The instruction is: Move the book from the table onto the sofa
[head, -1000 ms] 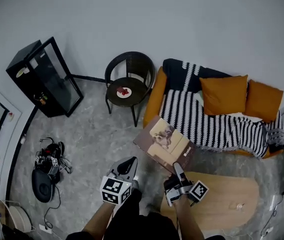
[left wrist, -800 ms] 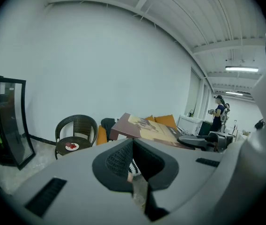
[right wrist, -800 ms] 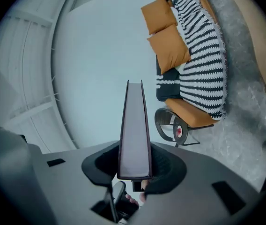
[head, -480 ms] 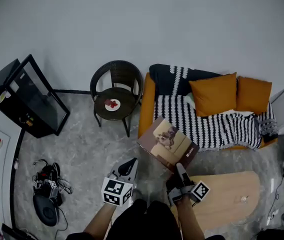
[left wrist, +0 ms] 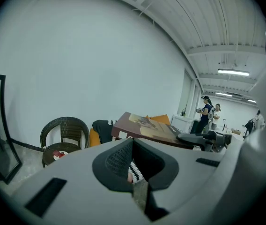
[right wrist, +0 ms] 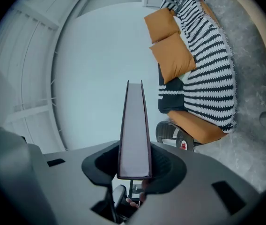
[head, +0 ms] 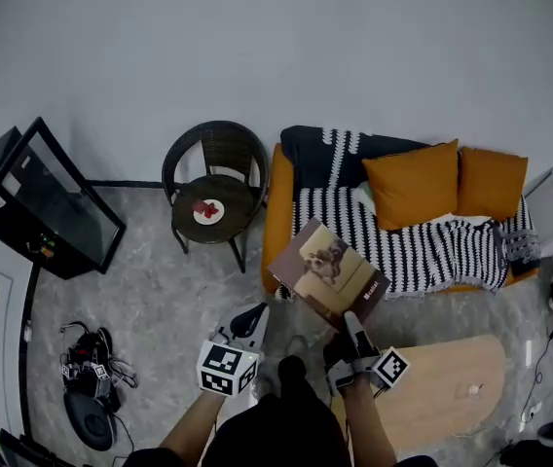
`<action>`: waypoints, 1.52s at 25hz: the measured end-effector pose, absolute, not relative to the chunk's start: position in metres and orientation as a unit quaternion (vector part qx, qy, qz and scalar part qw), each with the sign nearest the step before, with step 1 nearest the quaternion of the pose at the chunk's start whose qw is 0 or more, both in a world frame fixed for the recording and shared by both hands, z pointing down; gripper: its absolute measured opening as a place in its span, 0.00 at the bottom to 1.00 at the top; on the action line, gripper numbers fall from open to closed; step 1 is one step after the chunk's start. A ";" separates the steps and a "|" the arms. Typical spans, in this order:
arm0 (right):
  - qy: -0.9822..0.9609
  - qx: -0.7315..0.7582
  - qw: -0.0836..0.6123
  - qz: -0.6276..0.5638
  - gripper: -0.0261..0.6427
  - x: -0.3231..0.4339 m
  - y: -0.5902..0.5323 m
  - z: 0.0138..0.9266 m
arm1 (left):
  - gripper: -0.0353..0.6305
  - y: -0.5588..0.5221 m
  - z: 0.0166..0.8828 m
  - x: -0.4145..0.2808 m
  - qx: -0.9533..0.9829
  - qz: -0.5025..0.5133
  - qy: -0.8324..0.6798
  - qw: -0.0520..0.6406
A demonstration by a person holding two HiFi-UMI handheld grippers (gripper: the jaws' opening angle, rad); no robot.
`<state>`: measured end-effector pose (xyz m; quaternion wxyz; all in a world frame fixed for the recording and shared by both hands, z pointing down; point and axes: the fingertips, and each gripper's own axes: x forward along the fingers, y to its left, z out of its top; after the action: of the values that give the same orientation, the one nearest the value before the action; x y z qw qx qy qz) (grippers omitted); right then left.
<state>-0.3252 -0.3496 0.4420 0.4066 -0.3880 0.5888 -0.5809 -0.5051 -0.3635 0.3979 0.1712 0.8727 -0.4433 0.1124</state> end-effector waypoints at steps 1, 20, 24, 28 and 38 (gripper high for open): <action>0.587 -0.388 0.408 -0.581 0.27 -0.322 -0.358 0.443 | 0.07 -0.372 0.399 -0.502 0.873 0.113 -0.442 0.172; 0.569 -0.397 0.421 -0.584 0.27 -0.241 -0.510 0.469 | 0.07 -0.530 0.420 -0.413 0.879 0.130 -0.422 0.178; 0.564 -0.408 0.423 -0.581 0.27 -0.236 -0.529 0.479 | 0.07 -0.553 0.428 -0.410 0.885 0.135 -0.410 0.175; 0.557 -0.416 0.425 -0.579 0.27 -0.235 -0.542 0.489 | 0.07 -0.570 0.437 -0.410 0.889 0.140 -0.400 0.174; 0.536 -0.443 0.413 -0.588 0.27 -0.237 -0.580 0.557 | 0.07 -0.605 0.497 -0.404 0.892 0.156 -0.385 0.176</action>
<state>-0.2367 -0.5795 0.5574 0.4134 -0.4432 0.5361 -0.5876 -0.4044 -0.6051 0.4968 0.1756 0.8925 -0.3852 0.1560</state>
